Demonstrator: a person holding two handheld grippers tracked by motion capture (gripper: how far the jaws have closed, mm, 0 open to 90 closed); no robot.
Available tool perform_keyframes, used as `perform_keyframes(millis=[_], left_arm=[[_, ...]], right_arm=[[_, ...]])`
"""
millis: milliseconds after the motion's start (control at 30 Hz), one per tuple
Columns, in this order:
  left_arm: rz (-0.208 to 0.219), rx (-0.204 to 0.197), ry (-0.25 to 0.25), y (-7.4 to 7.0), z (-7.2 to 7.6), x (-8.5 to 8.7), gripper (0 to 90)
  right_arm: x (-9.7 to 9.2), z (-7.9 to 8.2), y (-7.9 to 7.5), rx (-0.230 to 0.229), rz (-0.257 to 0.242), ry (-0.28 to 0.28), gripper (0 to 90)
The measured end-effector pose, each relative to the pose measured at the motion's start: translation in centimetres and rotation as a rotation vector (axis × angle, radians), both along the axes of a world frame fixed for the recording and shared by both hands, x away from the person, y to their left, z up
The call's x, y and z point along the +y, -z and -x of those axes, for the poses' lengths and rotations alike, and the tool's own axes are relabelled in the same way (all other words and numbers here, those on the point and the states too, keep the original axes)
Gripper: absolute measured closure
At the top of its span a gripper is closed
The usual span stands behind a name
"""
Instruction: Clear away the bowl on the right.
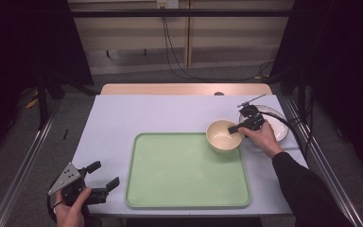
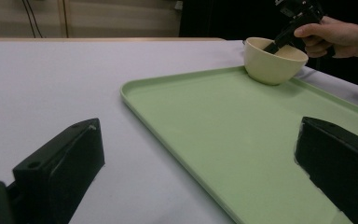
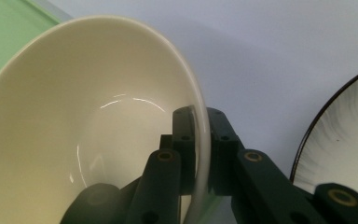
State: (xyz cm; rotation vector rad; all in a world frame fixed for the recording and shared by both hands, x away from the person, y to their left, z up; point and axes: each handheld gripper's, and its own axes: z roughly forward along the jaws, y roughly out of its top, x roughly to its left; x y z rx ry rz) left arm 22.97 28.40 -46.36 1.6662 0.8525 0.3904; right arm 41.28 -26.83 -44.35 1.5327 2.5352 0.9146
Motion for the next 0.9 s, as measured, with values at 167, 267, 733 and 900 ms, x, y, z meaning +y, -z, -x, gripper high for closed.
perform_keyframes(millis=[167, 267, 733, 900], left_arm=[[0.005, 0.001, 0.000, 0.0, 0.0, 0.0, 1.4], [-0.008, -0.004, 0.004, 0.0, 0.0, 0.1, 1.4], [-0.006, -0.003, 0.006, 0.0, 0.0, 0.1, 1.4], [0.005, -0.001, 0.000, 0.0, 0.0, 0.0, 1.4]], right_arm=[[0.0, 0.2, 0.2, 0.003, 0.020, 0.007, 84.1], [0.0, 0.3, 0.3, 0.001, 0.020, 0.020, 84.1], [-0.2, 0.9, 0.5, -0.017, 0.020, 0.042, 83.9], [-0.2, 1.1, 0.7, -0.035, 0.016, 0.045, 83.6]])
